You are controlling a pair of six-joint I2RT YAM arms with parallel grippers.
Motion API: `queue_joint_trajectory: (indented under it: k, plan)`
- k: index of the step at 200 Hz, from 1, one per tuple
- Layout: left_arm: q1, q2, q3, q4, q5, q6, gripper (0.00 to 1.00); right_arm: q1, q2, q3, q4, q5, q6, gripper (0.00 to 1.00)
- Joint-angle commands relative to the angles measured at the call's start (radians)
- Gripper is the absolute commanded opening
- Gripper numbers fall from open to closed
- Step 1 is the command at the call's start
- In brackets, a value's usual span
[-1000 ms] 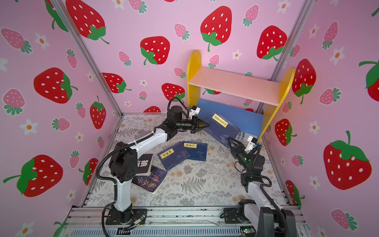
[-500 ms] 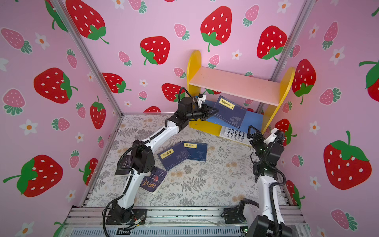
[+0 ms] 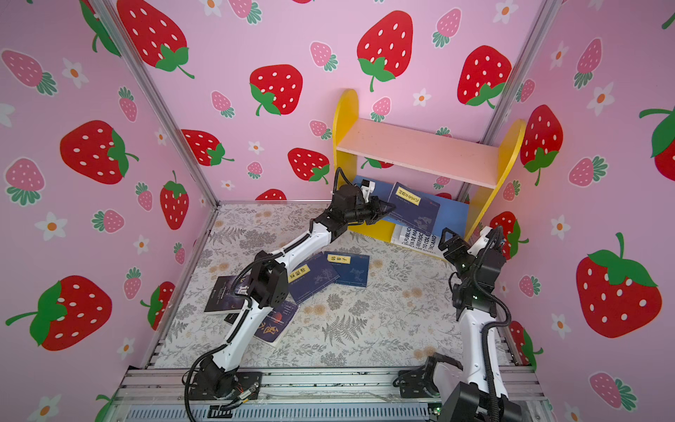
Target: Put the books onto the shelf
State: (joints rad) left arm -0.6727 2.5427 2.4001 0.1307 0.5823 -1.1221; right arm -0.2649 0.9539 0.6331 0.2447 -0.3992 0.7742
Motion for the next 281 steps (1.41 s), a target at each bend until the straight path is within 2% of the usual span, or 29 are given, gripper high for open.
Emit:
queue_joint_trajectory:
  k: [1,85,142,178,202,225,256,281]
  plan:
    - [0.0,-0.031,0.002,0.063,-0.035,0.022,0.0,0.004,0.009,0.009,0.048,-0.068,-0.028,0.84]
    - [0.008,0.064,0.097,0.032,-0.087,0.045,0.0,0.124,0.14,-0.005,0.231,-0.035,-0.028,0.83]
    - [0.03,0.088,0.102,0.079,-0.059,0.029,0.0,0.191,0.249,0.02,0.305,-0.004,-0.034,0.79]
    - [0.047,0.028,0.03,0.094,-0.039,0.036,0.0,0.22,0.26,0.03,0.307,0.026,-0.038,0.8]
    - [0.066,-0.066,-0.115,0.176,-0.035,0.035,0.0,0.263,0.286,0.041,0.317,0.036,-0.036,0.8]
    - [0.086,-0.143,-0.188,0.152,-0.035,0.064,0.0,0.315,0.309,0.058,0.324,0.056,-0.041,0.8]
    - [0.095,-0.145,-0.113,0.016,-0.059,0.134,0.0,0.366,0.344,0.083,0.383,0.12,-0.042,0.81]
    - [0.099,-0.098,-0.052,-0.01,-0.058,0.141,0.0,0.395,0.404,0.117,0.45,0.17,-0.056,0.81]
